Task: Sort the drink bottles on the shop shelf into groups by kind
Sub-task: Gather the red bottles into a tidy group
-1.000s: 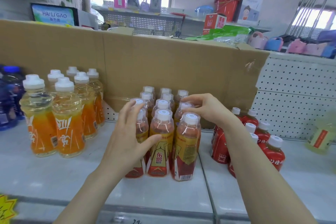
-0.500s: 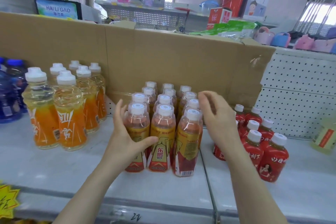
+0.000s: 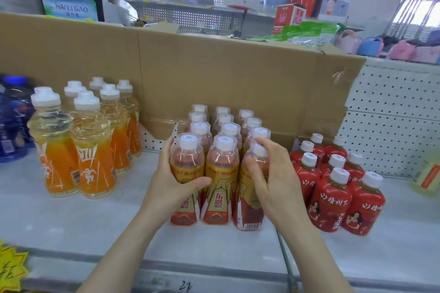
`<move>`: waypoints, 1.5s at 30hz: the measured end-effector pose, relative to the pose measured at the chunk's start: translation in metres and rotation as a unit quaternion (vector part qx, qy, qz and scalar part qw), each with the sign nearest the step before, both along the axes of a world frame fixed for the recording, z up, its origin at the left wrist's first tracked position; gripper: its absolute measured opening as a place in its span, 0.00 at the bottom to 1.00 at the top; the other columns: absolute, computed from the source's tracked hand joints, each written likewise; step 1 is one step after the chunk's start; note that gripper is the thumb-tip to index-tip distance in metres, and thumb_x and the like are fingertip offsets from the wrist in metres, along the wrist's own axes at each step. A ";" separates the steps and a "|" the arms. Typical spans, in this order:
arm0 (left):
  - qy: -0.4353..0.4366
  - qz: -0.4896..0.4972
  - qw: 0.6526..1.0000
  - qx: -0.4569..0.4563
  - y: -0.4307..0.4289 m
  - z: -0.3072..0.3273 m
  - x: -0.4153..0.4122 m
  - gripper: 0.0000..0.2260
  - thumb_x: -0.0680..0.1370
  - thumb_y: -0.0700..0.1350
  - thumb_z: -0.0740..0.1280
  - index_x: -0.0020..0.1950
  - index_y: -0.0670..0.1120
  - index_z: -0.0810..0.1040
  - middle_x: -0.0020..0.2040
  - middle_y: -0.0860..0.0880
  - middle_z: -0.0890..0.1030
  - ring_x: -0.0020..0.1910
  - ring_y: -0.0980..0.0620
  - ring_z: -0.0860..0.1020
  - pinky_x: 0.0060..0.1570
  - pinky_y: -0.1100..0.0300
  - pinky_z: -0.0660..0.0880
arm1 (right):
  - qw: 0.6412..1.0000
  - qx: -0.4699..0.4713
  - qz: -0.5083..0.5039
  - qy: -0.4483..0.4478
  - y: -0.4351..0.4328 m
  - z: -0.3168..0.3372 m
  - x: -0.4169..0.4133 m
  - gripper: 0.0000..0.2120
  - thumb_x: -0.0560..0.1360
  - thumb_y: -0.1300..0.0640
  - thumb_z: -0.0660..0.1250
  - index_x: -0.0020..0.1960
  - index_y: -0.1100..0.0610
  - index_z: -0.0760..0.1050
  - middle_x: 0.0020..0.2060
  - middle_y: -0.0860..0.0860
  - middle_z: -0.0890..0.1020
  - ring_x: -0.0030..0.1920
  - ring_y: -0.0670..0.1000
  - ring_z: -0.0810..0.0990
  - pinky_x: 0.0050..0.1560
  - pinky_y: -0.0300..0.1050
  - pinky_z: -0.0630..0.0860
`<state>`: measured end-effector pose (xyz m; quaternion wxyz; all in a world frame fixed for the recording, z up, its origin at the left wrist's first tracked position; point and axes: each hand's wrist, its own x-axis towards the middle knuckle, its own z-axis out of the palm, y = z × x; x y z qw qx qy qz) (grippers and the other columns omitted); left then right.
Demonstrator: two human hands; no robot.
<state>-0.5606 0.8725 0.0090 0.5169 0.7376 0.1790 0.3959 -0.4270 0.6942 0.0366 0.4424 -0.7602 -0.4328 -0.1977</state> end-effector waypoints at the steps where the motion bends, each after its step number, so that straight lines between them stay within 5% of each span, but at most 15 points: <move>1: -0.006 0.015 1.000 0.018 -0.005 0.000 -0.001 0.52 0.61 0.52 0.83 0.75 0.67 0.54 0.69 0.67 0.69 0.65 0.64 0.72 0.59 0.62 0.75 | 1.000 0.000 -0.010 -0.010 -0.001 0.000 0.000 0.19 0.82 0.46 0.63 0.71 0.43 0.66 0.65 0.43 0.73 0.63 0.44 0.73 0.57 0.39 0.70; 4: -0.028 0.040 0.997 0.057 -0.017 -0.006 0.000 0.47 0.66 0.47 0.81 0.71 0.72 0.53 0.64 0.75 0.66 0.63 0.72 0.70 0.55 0.71 0.71 | 1.000 0.010 -0.025 -0.013 0.000 0.001 0.000 0.19 0.82 0.48 0.64 0.71 0.46 0.69 0.65 0.44 0.74 0.61 0.43 0.75 0.56 0.38 0.71; 9: -0.033 0.024 0.996 0.078 -0.022 -0.009 0.001 0.44 0.69 0.46 0.78 0.68 0.76 0.53 0.69 0.70 0.67 0.67 0.66 0.70 0.62 0.61 0.73 | 0.998 0.012 -0.051 -0.019 0.000 0.003 0.004 0.19 0.81 0.48 0.66 0.71 0.48 0.70 0.64 0.45 0.75 0.58 0.45 0.77 0.53 0.42 0.74; 11: -0.022 0.015 0.995 0.093 -0.021 -0.008 -0.001 0.45 0.70 0.48 0.78 0.74 0.69 0.51 0.74 0.63 0.64 0.71 0.64 0.67 0.67 0.58 0.71 | 0.997 0.000 -0.068 -0.035 0.000 0.001 0.005 0.20 0.81 0.47 0.66 0.70 0.49 0.69 0.63 0.46 0.74 0.57 0.46 0.76 0.50 0.41 0.73; 16: -0.024 0.108 0.948 0.297 -0.020 0.002 0.000 0.39 0.77 0.48 0.71 0.80 0.48 0.50 0.80 0.53 0.53 0.78 0.63 0.49 0.72 0.74 0.50 | 0.988 -0.022 -0.108 -0.103 -0.001 0.001 0.008 0.19 0.80 0.48 0.66 0.68 0.52 0.71 0.63 0.51 0.73 0.59 0.51 0.74 0.50 0.40 0.69; 22: -0.051 0.108 0.935 0.333 -0.015 -0.001 0.015 0.32 0.80 0.42 0.65 0.79 0.40 0.52 0.79 0.43 0.56 0.79 0.50 0.54 0.77 0.57 0.53 | 0.989 -0.012 -0.098 -0.109 0.007 -0.007 0.010 0.19 0.81 0.49 0.63 0.70 0.54 0.67 0.63 0.54 0.73 0.59 0.53 0.75 0.51 0.46 0.77; 26: -0.044 0.111 0.932 0.342 -0.014 -0.005 0.016 0.33 0.80 0.44 0.65 0.79 0.39 0.51 0.79 0.42 0.55 0.80 0.51 0.52 0.77 0.60 0.50 | 0.992 -0.009 -0.080 -0.095 0.006 -0.007 0.007 0.20 0.81 0.47 0.61 0.70 0.51 0.64 0.62 0.53 0.73 0.56 0.53 0.77 0.46 0.49 0.78; 31: -0.019 0.149 0.919 0.364 -0.025 0.004 0.009 0.34 0.78 0.46 0.66 0.78 0.37 0.54 0.79 0.39 0.56 0.79 0.45 0.54 0.78 0.57 0.51 | 0.997 -0.047 -0.043 -0.048 -0.018 0.005 0.009 0.22 0.83 0.46 0.60 0.75 0.49 0.64 0.65 0.47 0.73 0.59 0.43 0.73 0.54 0.38 0.70; 36: -0.039 0.187 0.875 0.444 -0.062 0.032 0.015 0.20 0.80 0.40 0.65 0.71 0.37 0.69 0.73 0.38 0.66 0.75 0.40 0.62 0.76 0.50 0.59 | 0.979 0.019 -0.183 -0.093 -0.088 0.012 0.060 0.16 0.82 0.53 0.61 0.68 0.54 0.73 0.60 0.52 0.78 0.60 0.54 0.74 0.58 0.40 0.65; 40: -0.063 0.118 0.859 0.494 -0.111 0.046 0.048 0.13 0.80 0.37 0.65 0.64 0.39 0.79 0.65 0.41 0.76 0.63 0.43 0.74 0.66 0.57 0.68 | 0.966 -0.107 -0.233 0.000 -0.143 0.009 0.127 0.19 0.80 0.47 0.61 0.67 0.54 0.76 0.62 0.57 0.78 0.62 0.62 0.75 0.60 0.54 0.71; 43: -0.027 0.025 0.872 0.488 -0.147 0.043 0.094 0.14 0.80 0.42 0.63 0.64 0.43 0.79 0.62 0.47 0.78 0.59 0.49 0.76 0.62 0.63 0.70 | 0.966 -0.207 -0.149 0.037 -0.164 -0.003 0.145 0.18 0.79 0.45 0.66 0.67 0.48 0.75 0.66 0.49 0.74 0.64 0.55 0.75 0.56 0.48 0.70; 45: 0.055 -0.007 0.887 0.459 -0.171 0.038 0.128 0.19 0.79 0.51 0.64 0.69 0.46 0.75 0.66 0.49 0.74 0.63 0.50 0.74 0.64 0.58 0.71 | 0.972 -0.205 -0.110 0.011 -0.170 -0.008 0.154 0.14 0.79 0.47 0.67 0.63 0.49 0.75 0.63 0.48 0.73 0.58 0.54 0.78 0.49 0.46 0.70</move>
